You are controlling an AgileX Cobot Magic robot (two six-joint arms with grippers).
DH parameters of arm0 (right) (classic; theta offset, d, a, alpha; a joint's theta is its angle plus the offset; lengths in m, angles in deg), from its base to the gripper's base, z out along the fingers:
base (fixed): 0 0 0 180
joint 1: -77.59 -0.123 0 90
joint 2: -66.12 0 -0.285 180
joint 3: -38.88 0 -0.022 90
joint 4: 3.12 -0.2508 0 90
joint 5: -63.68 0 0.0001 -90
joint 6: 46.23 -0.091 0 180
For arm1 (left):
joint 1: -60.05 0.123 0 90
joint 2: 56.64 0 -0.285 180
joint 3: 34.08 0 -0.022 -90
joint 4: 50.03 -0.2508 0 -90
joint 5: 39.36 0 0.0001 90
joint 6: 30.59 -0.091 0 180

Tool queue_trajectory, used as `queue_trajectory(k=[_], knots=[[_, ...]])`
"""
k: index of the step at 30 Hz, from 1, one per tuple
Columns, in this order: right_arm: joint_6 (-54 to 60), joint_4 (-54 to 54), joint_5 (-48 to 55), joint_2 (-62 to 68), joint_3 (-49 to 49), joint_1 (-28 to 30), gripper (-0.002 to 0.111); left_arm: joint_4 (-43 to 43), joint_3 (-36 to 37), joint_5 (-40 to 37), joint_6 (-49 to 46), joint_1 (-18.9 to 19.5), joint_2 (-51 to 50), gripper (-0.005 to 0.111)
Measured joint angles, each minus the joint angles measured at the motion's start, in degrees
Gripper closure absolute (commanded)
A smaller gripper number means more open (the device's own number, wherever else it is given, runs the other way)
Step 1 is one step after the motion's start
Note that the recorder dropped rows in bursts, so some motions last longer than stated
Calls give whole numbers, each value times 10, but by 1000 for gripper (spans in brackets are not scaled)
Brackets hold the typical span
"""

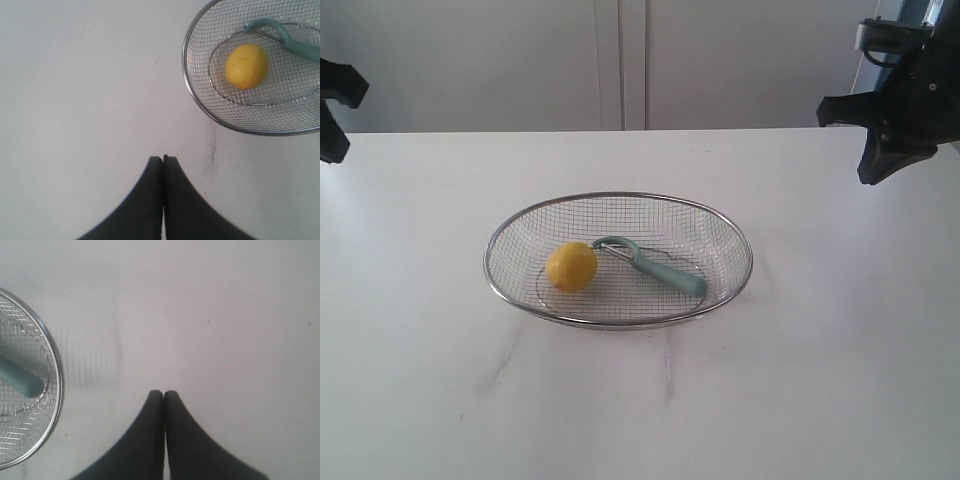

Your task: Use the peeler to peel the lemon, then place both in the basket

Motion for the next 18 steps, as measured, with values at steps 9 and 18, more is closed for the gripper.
queue_trajectory(k=[9,18], knots=[[0,0,0,0,0,0,108,0,37,1,0,0,93,107],[0,0,0,0,0,0,108,0,37,1,0,0,108,107]])
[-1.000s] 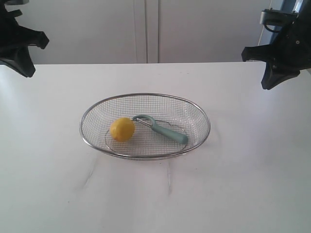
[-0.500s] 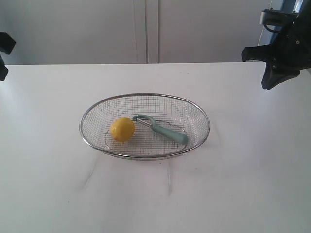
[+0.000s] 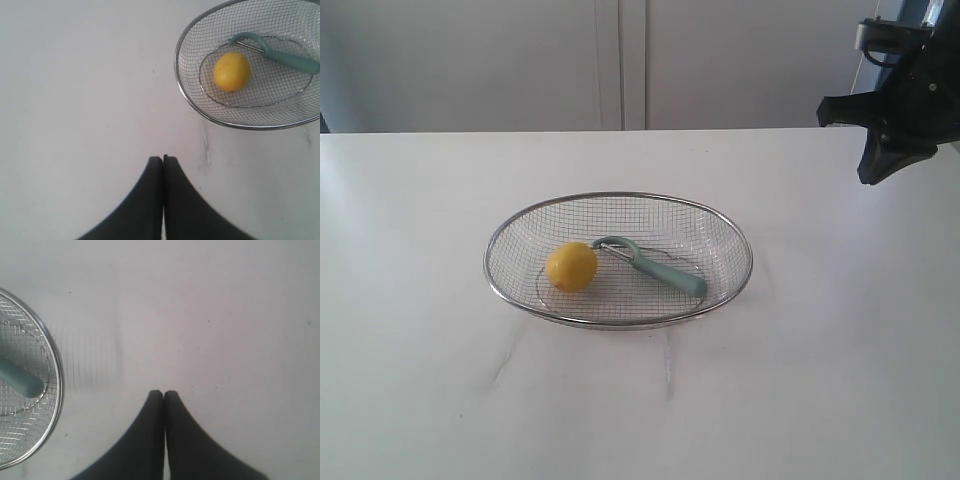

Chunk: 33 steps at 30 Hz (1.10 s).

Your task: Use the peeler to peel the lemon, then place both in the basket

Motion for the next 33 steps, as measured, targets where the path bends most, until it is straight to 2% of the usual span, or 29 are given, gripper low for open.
queue_trajectory(k=[16,25,28,33], knots=[[-5,0,0,0,0,0,108,-15,0,5,0,0,5,107],[-5,0,0,0,0,0,108,-32,5,85,0,0,80,107],[-5,0,0,0,0,0,108,-52,45,127,0,0,112,107],[-5,0,0,0,0,0,108,-66,184,235,0,0,180,107]])
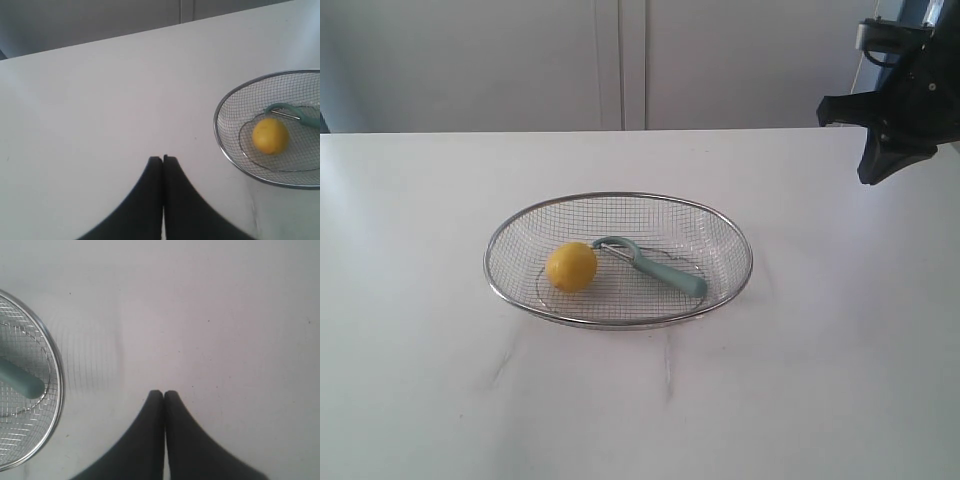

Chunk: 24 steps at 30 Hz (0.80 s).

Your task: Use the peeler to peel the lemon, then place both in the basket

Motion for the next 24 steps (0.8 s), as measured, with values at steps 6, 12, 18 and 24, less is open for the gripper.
queue_trajectory(k=[6,12,18,24], knots=[[0,0,0,0,0,0,108,-1,106,56,0,12,57,107],[0,0,0,0,0,0,108,13,183,62,0,71,129,107],[0,0,0,0,0,0,108,16,249,65,0,75,198,107],[0,0,0,0,0,0,108,18,326,66,0,75,273,107]])
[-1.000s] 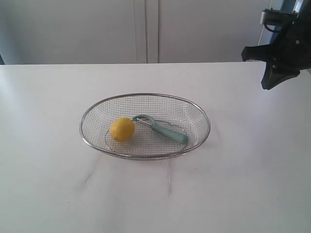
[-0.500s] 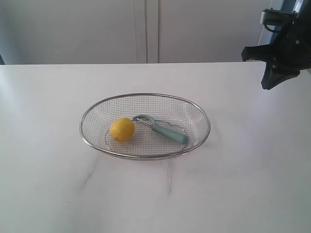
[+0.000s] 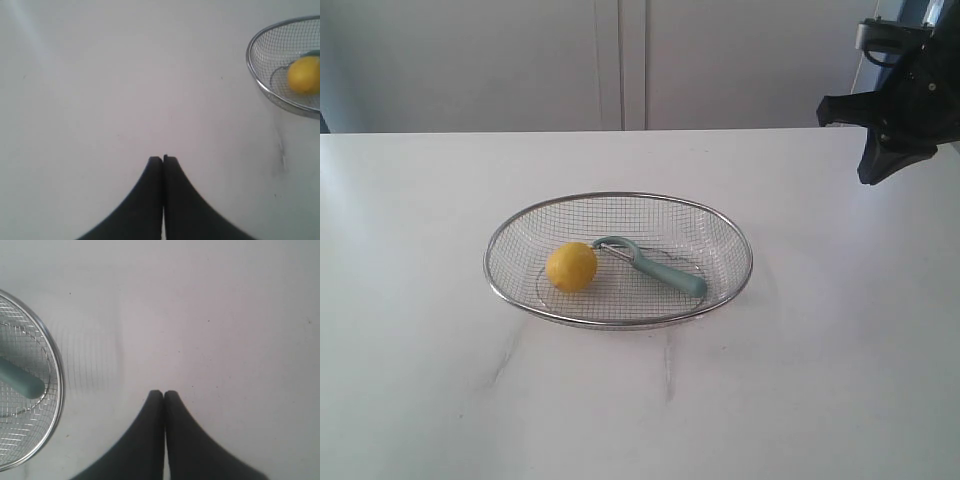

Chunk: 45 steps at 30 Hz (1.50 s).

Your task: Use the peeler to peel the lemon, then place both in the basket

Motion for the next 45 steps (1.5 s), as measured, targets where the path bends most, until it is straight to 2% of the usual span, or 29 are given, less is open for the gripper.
queue_trajectory(k=[4,10,20,28,45], knots=[[0,0,0,0,0,0,108,0,54,8,0,0,52,107],[-2,0,0,0,0,0,108,0,138,59,0,0,124,107],[-6,0,0,0,0,0,108,0,250,78,0,0,214,107],[-6,0,-1,0,0,0,108,0,256,85,0,39,222,107],[-6,0,-4,0,0,0,108,0,256,85,0,39,222,107]])
